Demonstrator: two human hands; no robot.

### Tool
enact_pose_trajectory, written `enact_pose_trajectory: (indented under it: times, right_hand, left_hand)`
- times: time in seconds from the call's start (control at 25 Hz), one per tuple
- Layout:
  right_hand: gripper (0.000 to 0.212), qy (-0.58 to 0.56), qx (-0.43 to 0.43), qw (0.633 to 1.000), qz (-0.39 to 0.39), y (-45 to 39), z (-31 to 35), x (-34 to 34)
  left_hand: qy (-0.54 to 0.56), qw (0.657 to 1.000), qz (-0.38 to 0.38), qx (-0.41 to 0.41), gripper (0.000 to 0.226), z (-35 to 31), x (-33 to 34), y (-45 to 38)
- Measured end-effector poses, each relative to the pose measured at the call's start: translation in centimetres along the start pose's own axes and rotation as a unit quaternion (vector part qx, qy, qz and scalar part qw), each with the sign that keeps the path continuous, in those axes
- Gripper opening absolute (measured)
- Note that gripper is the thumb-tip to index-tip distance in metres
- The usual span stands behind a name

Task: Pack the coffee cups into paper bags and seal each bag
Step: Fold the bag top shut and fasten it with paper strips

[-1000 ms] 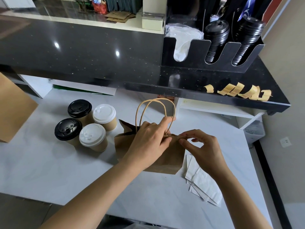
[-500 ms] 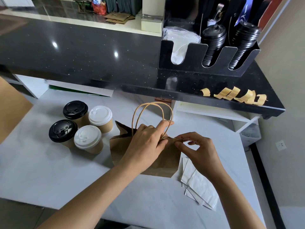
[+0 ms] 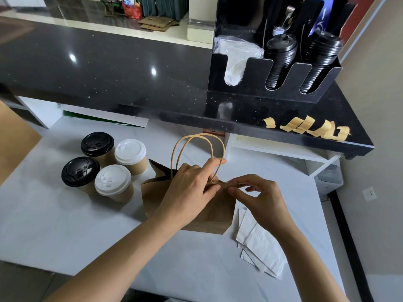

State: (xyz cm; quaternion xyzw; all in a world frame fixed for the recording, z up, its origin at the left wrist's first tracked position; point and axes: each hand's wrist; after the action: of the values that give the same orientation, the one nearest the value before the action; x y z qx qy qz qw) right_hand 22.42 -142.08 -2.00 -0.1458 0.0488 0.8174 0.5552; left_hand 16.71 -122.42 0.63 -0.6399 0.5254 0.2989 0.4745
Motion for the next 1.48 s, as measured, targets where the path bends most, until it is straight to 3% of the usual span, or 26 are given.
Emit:
enact_pose_trajectory:
  times: [0.6, 0.88, 0.96, 1.08, 1.2, 1.32, 1.48]
  right_hand:
    - [0.018, 0.028, 0.005, 0.999, 0.033, -0.8, 0.5, -0.6]
    - [0.009, 0.046, -0.003, 0.997, 0.058, -1.6, 1.4, -1.3]
    - [0.008, 0.03, -0.016, 0.999, 0.001, -2.5, 1.9, -2.1]
    - [0.007, 0.048, -0.012, 0.988, -0.149, -5.0, 2.8, -3.8]
    - [0.027, 0.099, 0.003, 0.966, -0.238, -7.7, 3.3, -4.9]
    - [0.041, 0.127, 0.038, 0.96, -0.247, -10.0, 3.6, -5.4]
    - [0.025, 0.165, 0.072, 0.957, -0.226, -12.0, 3.8, -6.0]
  left_hand:
    - [0.013, 1.0, -0.005, -0.018, 0.06, 0.1, 0.5, -0.3]
    - [0.02, 1.0, -0.004, -0.02, 0.059, 0.3, 0.5, -0.4]
    - [0.016, 1.0, -0.007, -0.017, 0.059, 0.3, 0.6, -0.2]
    - [0.021, 1.0, -0.01, -0.014, 0.058, 0.3, 0.6, -0.2]
    - [0.023, 1.0, -0.013, -0.014, 0.058, 0.3, 0.6, 0.0]
    - [0.021, 1.0, -0.009, -0.015, 0.059, 0.3, 0.6, 0.1]
    - [0.018, 1.0, -0.007, -0.015, 0.061, 0.3, 0.6, 0.3]
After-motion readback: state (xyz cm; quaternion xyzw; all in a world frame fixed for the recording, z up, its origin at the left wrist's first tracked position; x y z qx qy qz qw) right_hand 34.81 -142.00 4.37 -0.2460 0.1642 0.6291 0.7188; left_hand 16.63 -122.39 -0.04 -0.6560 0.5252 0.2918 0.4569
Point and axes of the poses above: each hand's wrist, its own y-axis away from the middle knuckle, its own x-axis out of the palm, z = x × y, and after that the axes turned 12 degrees about -y, right-handed
